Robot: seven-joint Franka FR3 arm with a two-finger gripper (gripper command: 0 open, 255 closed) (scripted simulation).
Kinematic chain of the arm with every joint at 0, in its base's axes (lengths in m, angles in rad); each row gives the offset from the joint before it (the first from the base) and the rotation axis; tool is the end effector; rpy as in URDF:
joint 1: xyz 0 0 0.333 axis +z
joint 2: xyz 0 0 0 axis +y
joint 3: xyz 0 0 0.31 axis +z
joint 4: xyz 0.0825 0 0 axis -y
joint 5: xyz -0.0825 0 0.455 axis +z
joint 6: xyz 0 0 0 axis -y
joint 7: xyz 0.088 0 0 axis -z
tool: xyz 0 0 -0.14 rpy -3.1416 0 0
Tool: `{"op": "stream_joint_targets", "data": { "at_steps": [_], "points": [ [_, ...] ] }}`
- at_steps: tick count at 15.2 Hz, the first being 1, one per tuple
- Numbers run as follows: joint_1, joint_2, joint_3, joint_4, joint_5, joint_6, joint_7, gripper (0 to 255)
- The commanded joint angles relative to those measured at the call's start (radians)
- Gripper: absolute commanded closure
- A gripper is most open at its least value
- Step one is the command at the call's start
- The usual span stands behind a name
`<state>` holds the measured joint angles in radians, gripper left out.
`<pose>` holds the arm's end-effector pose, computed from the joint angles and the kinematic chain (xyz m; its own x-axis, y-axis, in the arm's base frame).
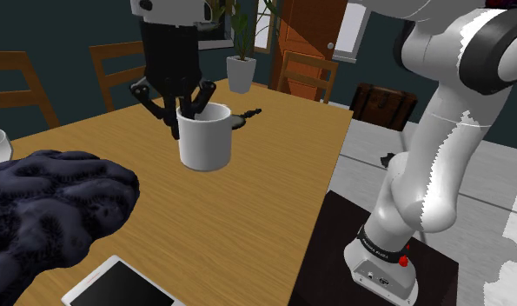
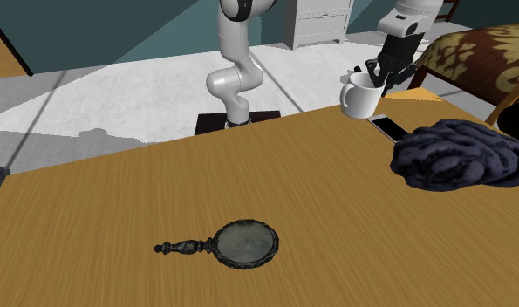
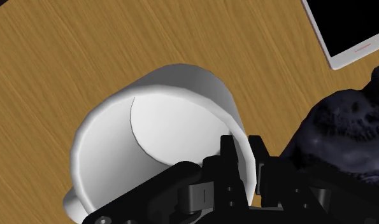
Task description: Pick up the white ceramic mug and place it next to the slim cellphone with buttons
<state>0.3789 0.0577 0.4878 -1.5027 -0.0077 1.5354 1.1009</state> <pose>0.4189 0.4802 0.5870 0.9722 -0.2327 -0.0255 -0.2326 -0.9725 0.0076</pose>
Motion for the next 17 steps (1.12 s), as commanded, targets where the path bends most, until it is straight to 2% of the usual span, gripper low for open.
{"op": "stream_joint_targets", "data": {
  "at_steps": [1,6,17],
  "points": [
    [0.022,-0.009,0.020,0.005,0.004,-0.013,0.043,255],
    [0.084,-0.007,0.075,0.046,0.002,-0.051,0.160,255],
    [0.073,-0.054,0.066,-0.154,0.027,0.110,0.139,255]
  ]
}}
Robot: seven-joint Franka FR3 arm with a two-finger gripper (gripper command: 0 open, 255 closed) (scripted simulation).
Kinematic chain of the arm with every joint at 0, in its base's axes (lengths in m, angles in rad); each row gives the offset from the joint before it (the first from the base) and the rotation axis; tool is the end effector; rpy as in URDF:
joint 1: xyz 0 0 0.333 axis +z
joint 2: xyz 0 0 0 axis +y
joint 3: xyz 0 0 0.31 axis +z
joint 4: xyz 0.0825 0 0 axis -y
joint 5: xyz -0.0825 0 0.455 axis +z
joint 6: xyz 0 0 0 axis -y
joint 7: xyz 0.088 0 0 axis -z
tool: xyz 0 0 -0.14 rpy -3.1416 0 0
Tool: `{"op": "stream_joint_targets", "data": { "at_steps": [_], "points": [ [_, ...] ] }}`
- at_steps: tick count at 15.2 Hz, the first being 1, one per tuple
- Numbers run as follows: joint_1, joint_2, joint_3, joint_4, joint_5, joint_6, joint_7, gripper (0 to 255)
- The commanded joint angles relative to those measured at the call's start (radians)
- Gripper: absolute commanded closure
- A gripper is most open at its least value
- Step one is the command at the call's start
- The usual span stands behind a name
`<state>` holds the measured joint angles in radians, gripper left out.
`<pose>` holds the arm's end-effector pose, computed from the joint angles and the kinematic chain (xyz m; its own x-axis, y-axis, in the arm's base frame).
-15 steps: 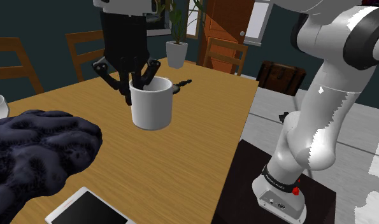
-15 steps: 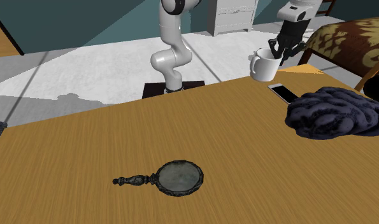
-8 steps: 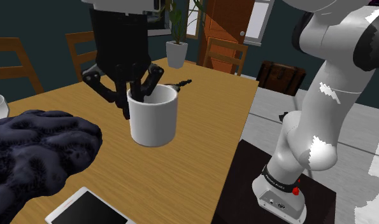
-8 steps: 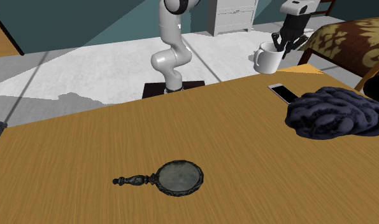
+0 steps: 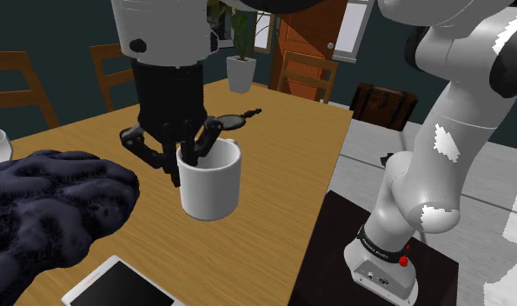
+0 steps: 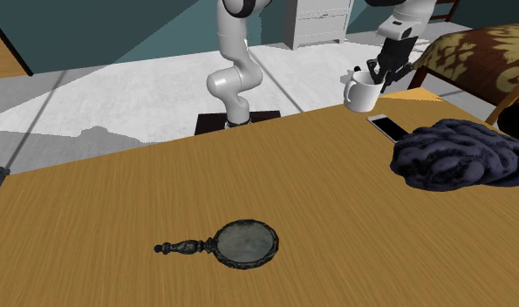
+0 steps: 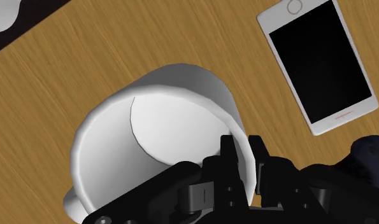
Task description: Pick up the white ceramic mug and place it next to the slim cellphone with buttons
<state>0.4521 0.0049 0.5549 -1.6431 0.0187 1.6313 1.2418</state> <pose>0.3348 0.5331 0.5488 0.9719 -0.2339 -0.0252 -0.2338 -0.9723 0.0083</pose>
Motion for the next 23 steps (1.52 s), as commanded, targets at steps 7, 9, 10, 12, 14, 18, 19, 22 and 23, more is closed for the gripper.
{"op": "stream_joint_targets", "data": {
  "at_steps": [7,9,10,12,14,18,19,22,23],
  "points": [
    [-0.002,-0.012,-0.002,-0.119,0.006,0.110,-0.007,255],
    [-0.002,-0.012,-0.002,-0.146,0.007,0.137,-0.008,255],
    [-0.002,-0.012,-0.002,-0.160,0.007,0.150,-0.008,255],
    [-0.002,-0.011,-0.002,-0.186,0.006,0.177,-0.008,255],
    [-0.001,-0.009,-0.001,-0.210,0.005,0.203,-0.008,255],
    [0.000,-0.002,0.000,-0.257,0.002,0.256,-0.006,255],
    [0.000,0.001,0.000,-0.268,0.001,0.269,-0.005,255],
    [0.000,0.003,0.000,-0.277,0.000,0.280,-0.005,255],
    [0.000,0.003,0.000,-0.277,-0.001,0.280,-0.005,255]
  ]
}}
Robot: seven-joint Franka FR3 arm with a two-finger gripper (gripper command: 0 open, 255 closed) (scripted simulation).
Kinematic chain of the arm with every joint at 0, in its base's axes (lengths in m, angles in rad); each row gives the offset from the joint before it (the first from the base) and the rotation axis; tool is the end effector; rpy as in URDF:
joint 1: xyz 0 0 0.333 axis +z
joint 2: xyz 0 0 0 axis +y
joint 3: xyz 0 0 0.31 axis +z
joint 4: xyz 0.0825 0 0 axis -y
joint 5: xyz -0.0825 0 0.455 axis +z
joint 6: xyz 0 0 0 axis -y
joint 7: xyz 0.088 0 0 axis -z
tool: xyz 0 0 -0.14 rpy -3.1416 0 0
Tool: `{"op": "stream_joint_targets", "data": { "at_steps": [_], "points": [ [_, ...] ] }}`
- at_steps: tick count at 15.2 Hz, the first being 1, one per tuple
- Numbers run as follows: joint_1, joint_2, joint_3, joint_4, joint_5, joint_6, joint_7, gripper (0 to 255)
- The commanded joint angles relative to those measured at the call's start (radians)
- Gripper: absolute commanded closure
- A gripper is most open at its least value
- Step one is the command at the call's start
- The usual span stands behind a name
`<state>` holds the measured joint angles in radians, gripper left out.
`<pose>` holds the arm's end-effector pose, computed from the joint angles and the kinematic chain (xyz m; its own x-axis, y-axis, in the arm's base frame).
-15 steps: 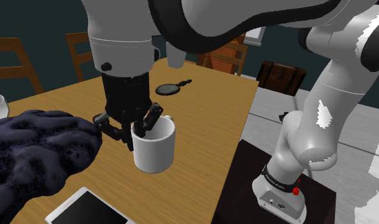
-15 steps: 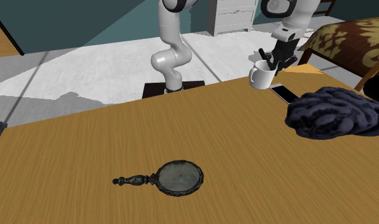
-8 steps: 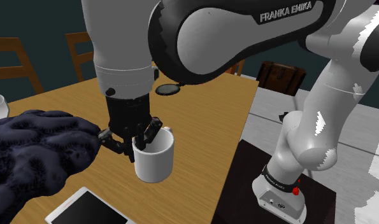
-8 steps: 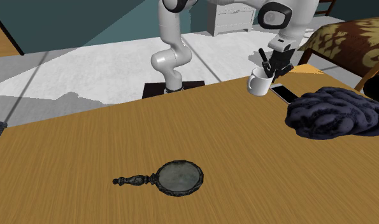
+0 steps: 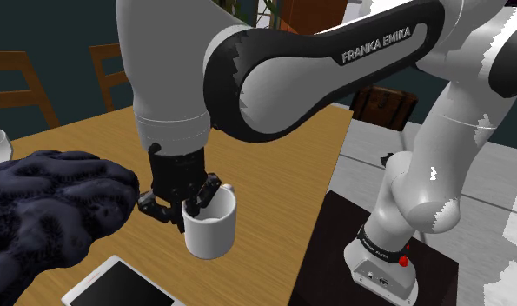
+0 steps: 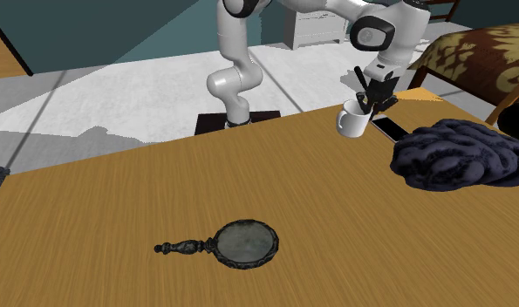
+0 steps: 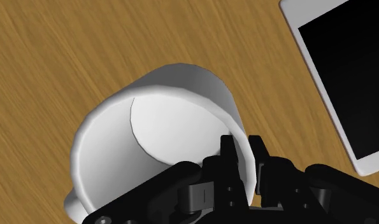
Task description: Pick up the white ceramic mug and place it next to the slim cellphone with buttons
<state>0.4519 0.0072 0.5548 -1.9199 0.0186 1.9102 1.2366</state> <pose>0.3331 0.5294 0.4202 0.9719 -0.2340 -0.0253 -0.2339 -0.9722 0.0081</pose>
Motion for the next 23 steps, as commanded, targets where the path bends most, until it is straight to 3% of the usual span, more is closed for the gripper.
{"op": "stream_joint_targets", "data": {
  "at_steps": [1,5,6,11,15,23],
  "points": [
    [0.000,0.001,0.000,0.000,0.000,0.001,0.001,255],
    [0.000,0.001,0.000,0.000,0.000,0.001,0.001,255],
    [0.000,0.001,0.000,0.000,0.000,0.001,0.001,0],
    [0.000,0.001,0.000,0.000,-0.001,0.001,0.001,0],
    [-0.002,-0.012,-0.002,0.115,0.005,-0.124,-0.004,0],
    [-0.002,-0.012,-0.002,0.115,0.005,-0.124,-0.004,0]
  ]
}}
